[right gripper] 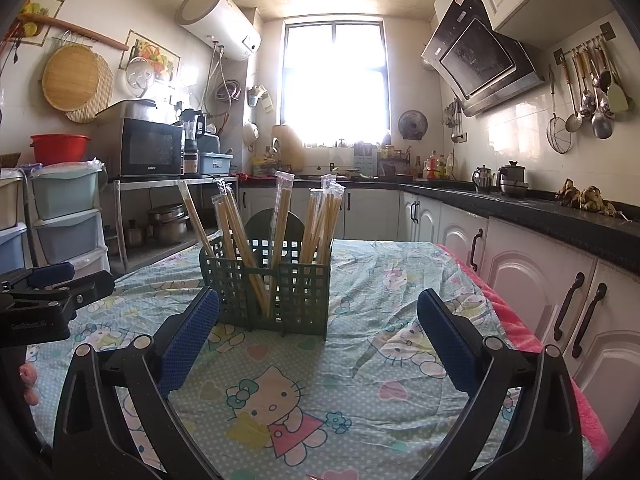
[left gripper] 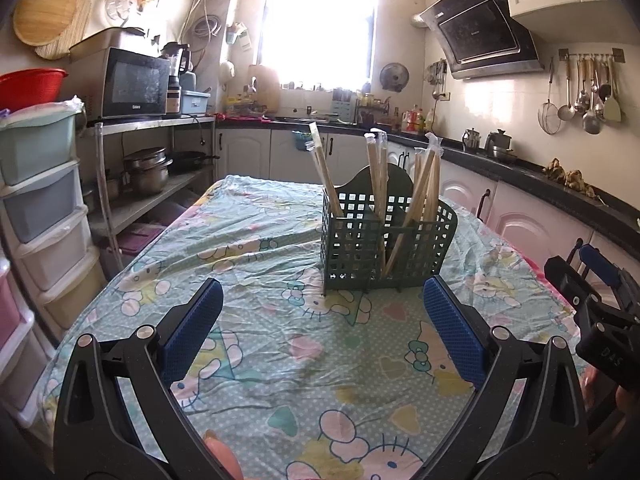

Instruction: Organize utensils

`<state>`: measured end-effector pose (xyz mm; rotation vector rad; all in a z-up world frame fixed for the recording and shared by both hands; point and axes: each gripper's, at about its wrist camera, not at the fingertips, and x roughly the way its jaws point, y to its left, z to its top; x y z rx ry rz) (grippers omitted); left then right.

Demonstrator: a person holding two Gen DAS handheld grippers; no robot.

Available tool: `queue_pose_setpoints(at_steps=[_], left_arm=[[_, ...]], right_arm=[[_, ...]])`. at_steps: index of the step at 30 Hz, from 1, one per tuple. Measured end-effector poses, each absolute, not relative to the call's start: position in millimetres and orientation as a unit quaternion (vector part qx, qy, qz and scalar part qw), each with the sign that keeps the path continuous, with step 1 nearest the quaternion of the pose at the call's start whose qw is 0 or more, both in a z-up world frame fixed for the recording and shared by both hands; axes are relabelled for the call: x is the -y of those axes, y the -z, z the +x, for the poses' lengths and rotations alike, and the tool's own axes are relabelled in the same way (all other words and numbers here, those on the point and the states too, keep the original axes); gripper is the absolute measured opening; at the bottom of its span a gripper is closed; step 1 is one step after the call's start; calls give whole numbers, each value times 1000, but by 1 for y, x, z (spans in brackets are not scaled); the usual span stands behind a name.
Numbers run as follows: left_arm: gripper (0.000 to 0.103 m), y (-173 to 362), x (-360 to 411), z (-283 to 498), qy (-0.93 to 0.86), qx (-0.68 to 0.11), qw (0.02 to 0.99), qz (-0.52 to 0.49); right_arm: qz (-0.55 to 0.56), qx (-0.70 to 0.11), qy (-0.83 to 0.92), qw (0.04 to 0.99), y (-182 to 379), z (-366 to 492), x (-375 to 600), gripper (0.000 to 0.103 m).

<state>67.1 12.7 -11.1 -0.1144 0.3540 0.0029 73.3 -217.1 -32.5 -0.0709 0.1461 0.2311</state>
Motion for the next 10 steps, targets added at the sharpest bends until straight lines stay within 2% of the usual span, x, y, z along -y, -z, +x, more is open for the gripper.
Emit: queue_pose_setpoints(at_steps=[6,10], left_arm=[[93,2,-39,77,-26,-197,977,-75],[93,2,-78,107,-60,-243,965,-82]], right_arm=[[-23,-88,-98,991,27,85,230,97],[-14,-144,-44,988,23,125,256,97]])
